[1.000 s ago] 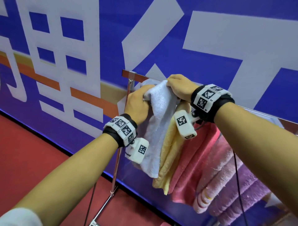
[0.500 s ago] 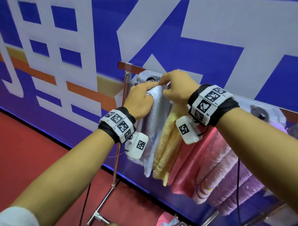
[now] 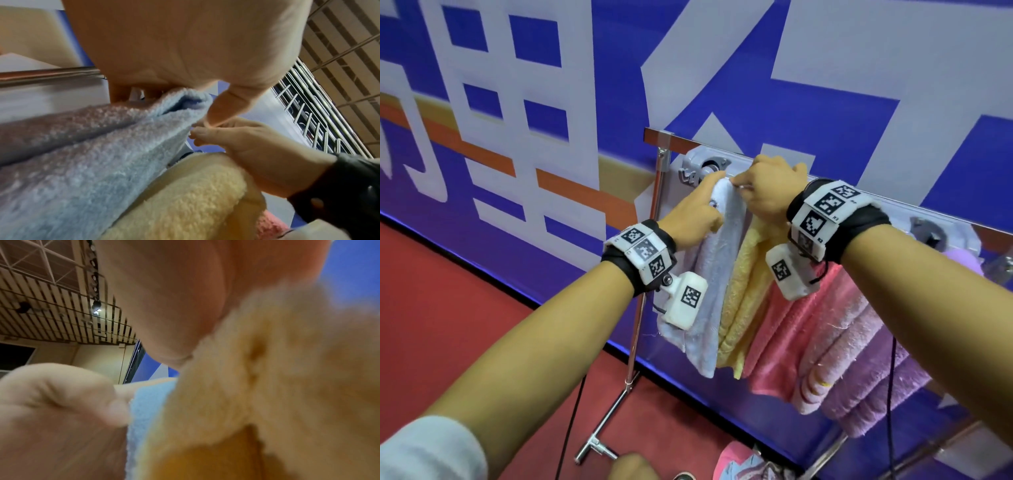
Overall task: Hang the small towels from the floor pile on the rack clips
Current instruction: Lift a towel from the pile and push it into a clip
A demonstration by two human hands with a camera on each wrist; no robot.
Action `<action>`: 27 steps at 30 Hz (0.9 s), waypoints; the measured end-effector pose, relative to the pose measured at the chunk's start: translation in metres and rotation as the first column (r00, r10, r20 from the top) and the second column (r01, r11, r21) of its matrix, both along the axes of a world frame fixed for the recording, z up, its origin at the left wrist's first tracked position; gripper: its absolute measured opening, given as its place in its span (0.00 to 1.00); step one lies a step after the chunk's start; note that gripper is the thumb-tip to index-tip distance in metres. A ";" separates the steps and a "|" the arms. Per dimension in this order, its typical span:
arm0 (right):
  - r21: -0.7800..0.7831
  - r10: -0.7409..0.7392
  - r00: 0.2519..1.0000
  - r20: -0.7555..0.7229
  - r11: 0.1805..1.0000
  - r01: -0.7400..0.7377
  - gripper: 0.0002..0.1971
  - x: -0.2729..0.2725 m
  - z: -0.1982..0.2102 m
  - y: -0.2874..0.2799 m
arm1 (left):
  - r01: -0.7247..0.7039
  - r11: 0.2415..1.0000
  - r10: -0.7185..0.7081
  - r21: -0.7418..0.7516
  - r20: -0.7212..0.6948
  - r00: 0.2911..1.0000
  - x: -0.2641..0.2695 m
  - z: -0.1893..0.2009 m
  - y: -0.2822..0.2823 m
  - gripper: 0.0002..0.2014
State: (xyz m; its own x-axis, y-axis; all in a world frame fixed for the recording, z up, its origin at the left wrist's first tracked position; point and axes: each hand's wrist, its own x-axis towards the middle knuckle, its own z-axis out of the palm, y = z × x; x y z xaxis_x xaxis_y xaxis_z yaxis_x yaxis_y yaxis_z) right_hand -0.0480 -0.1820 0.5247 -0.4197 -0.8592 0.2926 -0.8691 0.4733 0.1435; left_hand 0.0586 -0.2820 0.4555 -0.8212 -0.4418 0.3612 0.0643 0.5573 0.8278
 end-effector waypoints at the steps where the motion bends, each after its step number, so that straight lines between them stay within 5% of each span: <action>1: 0.016 -0.014 1.000 0.014 1.000 0.014 0.15 0.001 0.001 0.002 | 0.000 1.000 0.000 0.005 -0.024 1.000 0.000 0.000 0.002 0.34; 8: -0.062 0.008 0.992 0.127 0.998 0.000 0.16 0.008 0.006 0.028 | -0.412 0.866 0.380 -0.282 -0.163 0.910 -0.018 0.001 0.010 0.19; 15: -0.132 0.032 0.987 0.159 0.991 -0.011 0.18 0.011 0.008 0.067 | -0.422 0.817 0.427 -0.393 -0.079 0.901 -0.013 -0.002 0.012 0.33; 16: -0.142 0.040 0.987 0.158 0.990 -0.017 0.18 0.010 0.006 0.071 | -0.409 0.768 0.429 -0.493 -0.077 0.900 -0.011 -0.006 0.015 0.35; 20: -0.152 0.072 0.995 0.065 0.986 -0.062 0.19 0.009 -0.009 0.085 | -0.367 0.369 0.431 -0.854 -0.192 0.882 -0.007 -0.042 0.032 0.38; 24: -0.099 0.198 0.956 -0.218 0.970 -0.223 0.18 0.019 -0.030 0.092 | -0.227 0.162 0.406 -0.960 -0.145 0.902 0.001 -0.094 0.038 0.39; 27: 0.089 0.334 0.884 -0.327 0.942 -0.323 0.22 0.032 -0.053 0.089 | 0.022 0.076 0.272 -0.997 0.041 0.962 0.007 -0.121 0.036 0.29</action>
